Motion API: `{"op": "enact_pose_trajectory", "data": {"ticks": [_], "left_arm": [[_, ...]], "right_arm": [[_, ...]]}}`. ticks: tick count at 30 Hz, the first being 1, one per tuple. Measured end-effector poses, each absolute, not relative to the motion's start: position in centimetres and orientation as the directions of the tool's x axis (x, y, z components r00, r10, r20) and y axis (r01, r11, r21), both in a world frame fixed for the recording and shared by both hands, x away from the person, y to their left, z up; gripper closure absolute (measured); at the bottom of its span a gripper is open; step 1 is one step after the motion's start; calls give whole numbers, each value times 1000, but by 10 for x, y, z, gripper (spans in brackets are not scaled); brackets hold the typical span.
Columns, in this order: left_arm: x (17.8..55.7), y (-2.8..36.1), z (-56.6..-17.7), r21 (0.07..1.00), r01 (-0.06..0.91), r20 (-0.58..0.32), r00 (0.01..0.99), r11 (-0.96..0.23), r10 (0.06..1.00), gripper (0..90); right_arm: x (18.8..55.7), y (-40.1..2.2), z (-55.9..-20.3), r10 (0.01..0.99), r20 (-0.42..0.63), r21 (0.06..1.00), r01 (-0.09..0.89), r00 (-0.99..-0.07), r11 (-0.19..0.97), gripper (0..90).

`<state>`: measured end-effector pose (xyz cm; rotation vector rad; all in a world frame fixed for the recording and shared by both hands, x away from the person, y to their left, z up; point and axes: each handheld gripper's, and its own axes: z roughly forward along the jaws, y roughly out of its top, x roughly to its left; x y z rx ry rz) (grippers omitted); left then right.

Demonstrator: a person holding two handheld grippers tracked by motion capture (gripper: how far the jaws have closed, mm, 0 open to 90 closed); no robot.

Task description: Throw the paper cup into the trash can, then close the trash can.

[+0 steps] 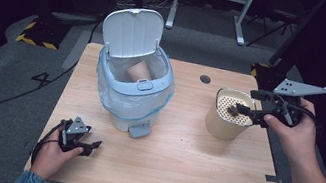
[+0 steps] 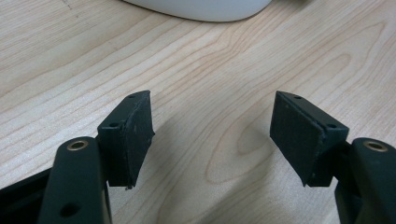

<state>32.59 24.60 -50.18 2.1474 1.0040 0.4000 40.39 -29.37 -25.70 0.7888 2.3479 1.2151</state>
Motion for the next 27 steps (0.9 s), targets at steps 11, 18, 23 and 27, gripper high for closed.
{"op": "enact_pose_trajectory", "data": {"ticks": [11,18,23,27], "left_arm": [[325,250,-489,752,527,-65,656,-395,752,320],[323,254,-463,792,503,-107,672,-346,733,350],[323,256,-449,804,495,-108,666,-329,738,363],[322,255,-440,809,492,-114,668,-322,735,374]], "right_arm": [[389,-323,-295,650,-50,815,345,-759,465,279],[379,-337,-334,660,-40,808,365,-750,464,287],[369,-339,-364,680,-74,803,360,-729,474,299],[368,-342,-387,684,-46,797,386,-728,464,299]]}}
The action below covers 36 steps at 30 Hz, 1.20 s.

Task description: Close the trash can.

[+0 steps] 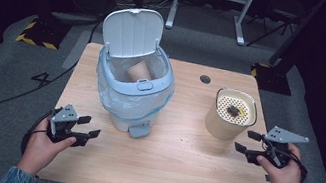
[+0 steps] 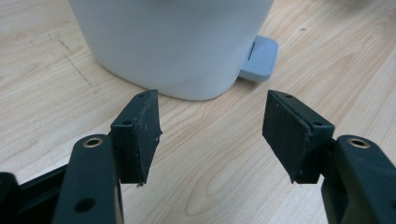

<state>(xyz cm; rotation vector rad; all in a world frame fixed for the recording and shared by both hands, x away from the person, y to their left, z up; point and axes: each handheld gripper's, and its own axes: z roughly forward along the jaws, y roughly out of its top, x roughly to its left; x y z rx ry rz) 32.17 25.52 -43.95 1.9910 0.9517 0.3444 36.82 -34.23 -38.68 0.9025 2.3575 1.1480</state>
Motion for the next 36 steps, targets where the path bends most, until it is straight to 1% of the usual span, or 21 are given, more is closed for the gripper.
{"op": "enact_pose_trajectory", "data": {"ticks": [2,4,7,9,12,14,18,20,23,28,29,33,36], "left_arm": [[322,255,-434,813,489,-118,670,-316,733,383],[323,255,-426,807,487,-105,675,-334,730,397],[324,257,-412,814,486,-131,687,-318,715,429],[324,257,-404,822,479,-137,692,-309,709,434],[327,257,-388,834,441,-113,723,-330,682,452],[329,256,-377,846,422,-124,751,-326,649,440],[334,258,-357,866,380,-102,771,-325,629,452],[336,258,-349,875,367,-103,777,-315,621,467],[340,258,-338,887,350,-114,797,-300,593,489],[351,259,-319,898,305,-90,834,-318,544,520],[353,259,-315,901,303,-96,838,-311,538,525],[361,261,-301,915,292,-105,839,-280,533,533],[366,260,-290,918,279,-91,839,-281,536,539]], "right_arm": [[368,-345,-398,689,-30,790,405,-724,461,299],[369,-348,-410,695,-19,780,424,-719,460,297],[368,-352,-430,710,-17,768,446,-704,460,298],[367,-355,-445,713,5,763,464,-701,450,304],[366,-358,-466,712,5,757,468,-702,456,297],[365,-361,-478,714,21,762,473,-700,442,291],[364,-365,-495,720,37,757,490,-693,433,288],[363,-366,-501,724,34,755,492,-688,432,285],[362,-365,-503,726,-1,752,478,-688,454,277],[363,-365,-503,724,-1,751,478,-690,456,269],[363,-365,-503,724,-1,751,478,-690,456,268],[363,-365,-503,724,-1,751,478,-690,456,267],[363,-365,-504,724,0,751,478,-690,456,266]]}}
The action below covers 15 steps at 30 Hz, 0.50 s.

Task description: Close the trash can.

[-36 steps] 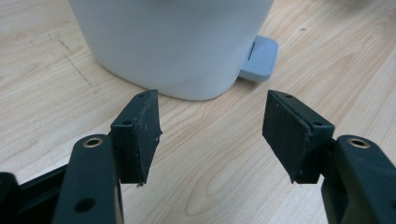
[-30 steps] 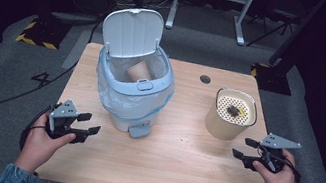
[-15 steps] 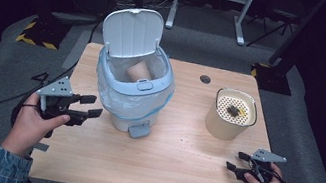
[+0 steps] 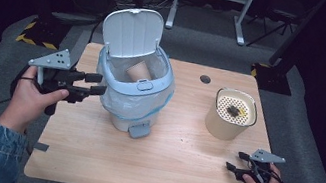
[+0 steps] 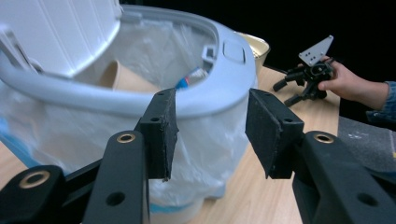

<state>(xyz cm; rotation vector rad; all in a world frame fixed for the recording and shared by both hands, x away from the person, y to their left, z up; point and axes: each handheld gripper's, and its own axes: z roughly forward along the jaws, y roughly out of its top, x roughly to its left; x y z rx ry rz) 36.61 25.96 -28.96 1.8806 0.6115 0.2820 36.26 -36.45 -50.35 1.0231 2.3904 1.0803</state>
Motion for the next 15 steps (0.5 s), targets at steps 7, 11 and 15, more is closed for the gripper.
{"op": "enact_pose_trajectory", "data": {"ticks": [7,11,15], "left_arm": [[382,255,-260,924,247,-54,840,-292,539,558],[394,253,-245,930,234,-45,838,-284,543,591],[406,251,-232,938,221,-48,846,-268,532,634]], "right_arm": [[363,-365,-504,724,-1,751,478,-690,457,266],[363,-365,-504,723,-2,750,477,-690,457,266],[363,-365,-504,723,-4,750,476,-691,459,266]]}}
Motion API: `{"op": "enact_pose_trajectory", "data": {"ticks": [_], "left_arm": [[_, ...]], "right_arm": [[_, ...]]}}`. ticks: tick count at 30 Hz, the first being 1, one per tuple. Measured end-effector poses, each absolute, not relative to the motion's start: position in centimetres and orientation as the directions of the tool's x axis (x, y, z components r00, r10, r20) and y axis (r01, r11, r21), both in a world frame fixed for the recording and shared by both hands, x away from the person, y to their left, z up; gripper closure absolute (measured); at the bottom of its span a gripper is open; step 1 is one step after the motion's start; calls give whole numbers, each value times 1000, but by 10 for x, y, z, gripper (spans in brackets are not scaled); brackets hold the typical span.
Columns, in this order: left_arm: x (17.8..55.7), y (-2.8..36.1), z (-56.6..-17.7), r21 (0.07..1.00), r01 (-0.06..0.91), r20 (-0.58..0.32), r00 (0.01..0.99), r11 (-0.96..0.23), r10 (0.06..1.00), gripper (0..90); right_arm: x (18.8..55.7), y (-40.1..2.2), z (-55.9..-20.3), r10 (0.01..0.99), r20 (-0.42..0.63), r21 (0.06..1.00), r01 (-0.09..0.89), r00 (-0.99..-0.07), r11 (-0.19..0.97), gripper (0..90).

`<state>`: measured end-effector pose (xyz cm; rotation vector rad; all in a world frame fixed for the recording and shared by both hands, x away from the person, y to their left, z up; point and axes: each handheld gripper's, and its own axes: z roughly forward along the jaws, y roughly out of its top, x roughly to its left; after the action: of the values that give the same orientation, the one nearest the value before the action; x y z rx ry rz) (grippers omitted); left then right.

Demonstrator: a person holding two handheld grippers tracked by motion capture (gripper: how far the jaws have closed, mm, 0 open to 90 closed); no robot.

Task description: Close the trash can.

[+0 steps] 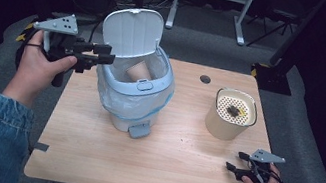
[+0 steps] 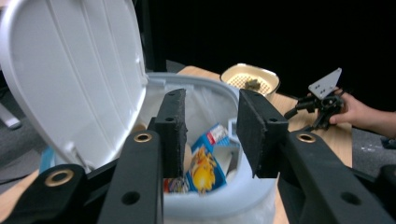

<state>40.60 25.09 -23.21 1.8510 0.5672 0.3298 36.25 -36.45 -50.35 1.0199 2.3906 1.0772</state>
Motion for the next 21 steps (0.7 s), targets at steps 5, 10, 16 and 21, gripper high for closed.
{"op": "enact_pose_trajectory", "data": {"ticks": [5,10,16,21], "left_arm": [[424,248,-220,941,203,-32,850,-271,526,660],[440,245,-204,939,193,-8,841,-286,541,709],[453,245,-187,952,172,-13,848,-252,530,772],[466,248,-173,963,154,-10,841,-222,541,797]], "right_arm": [[363,-365,-504,723,-3,750,476,-691,458,266],[363,-365,-504,723,-2,750,477,-691,458,266],[362,-365,-504,722,-2,751,476,-692,458,269],[362,-365,-504,721,-4,752,473,-693,460,279]]}}
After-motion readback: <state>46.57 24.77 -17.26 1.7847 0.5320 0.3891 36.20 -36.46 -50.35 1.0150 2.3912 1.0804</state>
